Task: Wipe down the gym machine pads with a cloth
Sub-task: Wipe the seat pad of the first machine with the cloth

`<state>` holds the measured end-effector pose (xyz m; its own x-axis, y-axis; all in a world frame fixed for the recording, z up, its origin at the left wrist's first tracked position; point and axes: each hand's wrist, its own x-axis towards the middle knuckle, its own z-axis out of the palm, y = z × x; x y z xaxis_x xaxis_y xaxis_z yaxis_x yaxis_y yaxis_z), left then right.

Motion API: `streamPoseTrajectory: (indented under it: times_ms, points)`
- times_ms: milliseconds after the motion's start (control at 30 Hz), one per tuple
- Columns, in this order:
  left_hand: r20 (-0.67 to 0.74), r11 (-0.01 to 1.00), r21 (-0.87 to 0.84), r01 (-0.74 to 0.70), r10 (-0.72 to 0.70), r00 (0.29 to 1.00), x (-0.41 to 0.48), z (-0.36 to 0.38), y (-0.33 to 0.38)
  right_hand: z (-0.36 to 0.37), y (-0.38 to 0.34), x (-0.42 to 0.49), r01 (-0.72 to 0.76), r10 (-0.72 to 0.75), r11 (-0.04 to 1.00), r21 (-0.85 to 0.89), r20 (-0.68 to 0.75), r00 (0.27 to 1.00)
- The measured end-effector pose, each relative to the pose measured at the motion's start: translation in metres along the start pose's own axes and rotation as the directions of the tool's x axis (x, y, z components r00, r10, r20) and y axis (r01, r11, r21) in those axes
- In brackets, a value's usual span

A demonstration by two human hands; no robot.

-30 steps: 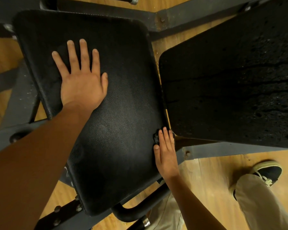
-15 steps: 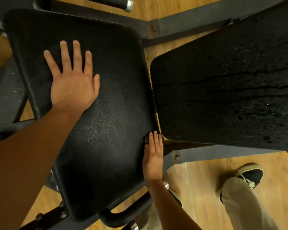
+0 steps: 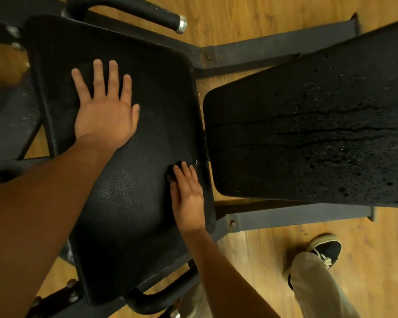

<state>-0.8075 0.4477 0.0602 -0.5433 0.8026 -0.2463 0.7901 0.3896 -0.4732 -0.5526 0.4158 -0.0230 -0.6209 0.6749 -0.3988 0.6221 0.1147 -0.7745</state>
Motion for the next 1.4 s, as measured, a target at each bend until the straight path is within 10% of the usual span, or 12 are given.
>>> streamPoseTrajectory:
  times_ms: [867, 1400]
  points:
    - [0.050, 0.975, -0.160, -0.151, 0.161, 0.986, -0.008, -0.003, 0.003, -0.035, -0.033, 0.070, 0.284, -0.295, 0.954, -0.098, -0.134, 0.946]
    - [-0.008, 0.790, -0.612, -0.021, 0.021, 1.000, -0.087, -0.129, 0.126, -0.256, -0.065, 0.026, 0.378, -0.436, 0.821, -0.428, -0.041, 0.899]
